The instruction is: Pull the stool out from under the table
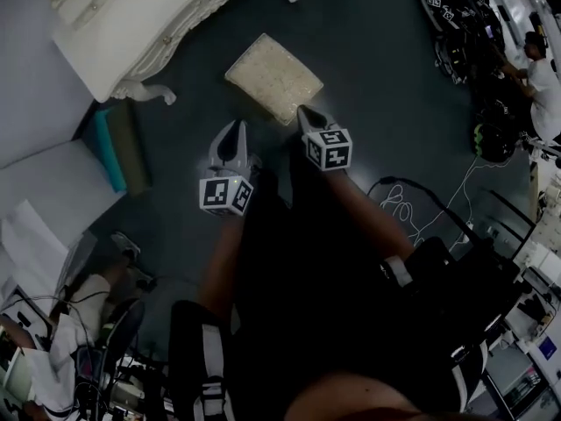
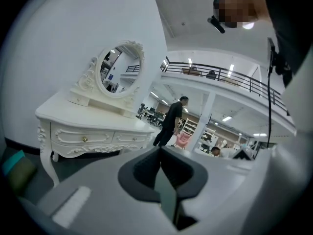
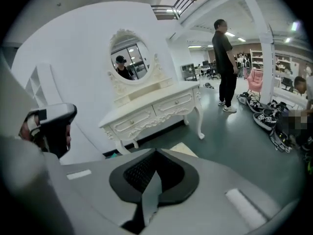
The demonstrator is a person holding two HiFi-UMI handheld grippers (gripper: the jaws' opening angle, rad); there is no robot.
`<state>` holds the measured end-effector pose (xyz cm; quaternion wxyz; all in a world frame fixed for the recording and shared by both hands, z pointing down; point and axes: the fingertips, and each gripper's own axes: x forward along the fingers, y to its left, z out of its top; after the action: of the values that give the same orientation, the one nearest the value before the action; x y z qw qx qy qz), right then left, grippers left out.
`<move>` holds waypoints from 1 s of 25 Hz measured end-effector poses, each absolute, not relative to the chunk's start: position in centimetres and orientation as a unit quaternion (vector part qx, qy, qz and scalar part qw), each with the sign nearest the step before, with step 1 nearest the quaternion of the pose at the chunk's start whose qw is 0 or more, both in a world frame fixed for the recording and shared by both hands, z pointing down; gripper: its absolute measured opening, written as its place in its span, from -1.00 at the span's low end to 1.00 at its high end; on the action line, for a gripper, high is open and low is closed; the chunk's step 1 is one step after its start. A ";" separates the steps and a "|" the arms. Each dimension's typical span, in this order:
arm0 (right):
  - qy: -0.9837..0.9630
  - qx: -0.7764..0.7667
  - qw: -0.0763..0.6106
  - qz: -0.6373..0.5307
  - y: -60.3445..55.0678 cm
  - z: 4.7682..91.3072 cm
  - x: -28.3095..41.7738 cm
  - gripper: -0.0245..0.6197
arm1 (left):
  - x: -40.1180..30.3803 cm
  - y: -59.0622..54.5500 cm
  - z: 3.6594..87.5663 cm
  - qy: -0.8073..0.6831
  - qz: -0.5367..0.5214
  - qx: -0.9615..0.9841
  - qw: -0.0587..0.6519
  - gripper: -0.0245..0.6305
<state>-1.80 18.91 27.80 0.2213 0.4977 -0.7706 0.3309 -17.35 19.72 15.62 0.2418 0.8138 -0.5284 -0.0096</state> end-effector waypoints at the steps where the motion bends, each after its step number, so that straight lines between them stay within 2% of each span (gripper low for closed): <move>1: -0.775 0.498 0.213 0.326 18.7 26.1 -1.8 -0.93 | -17.2 19.9 15.0 -0.527 -0.011 0.814 0.244 -0.90; 11: -0.818 0.496 0.121 0.263 16.7 12.7 -1.2 -0.93 | -15.2 19.6 9.4 -0.524 -0.038 0.823 0.215 -0.90; 16: -0.827 0.497 0.101 0.243 16.1 11.1 -1.1 -0.93 | -14.4 19.3 8.9 -0.519 -0.041 0.827 0.213 -0.90; 25: -0.835 0.484 0.106 0.240 16.3 10.7 -0.7 -0.93 | -13.8 19.1 9.0 -0.515 -0.026 0.830 0.213 -0.90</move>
<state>-0.71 16.33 10.72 0.1061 0.4840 -0.8348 0.2398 -13.77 19.12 9.00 0.2130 0.8299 -0.5150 -0.0262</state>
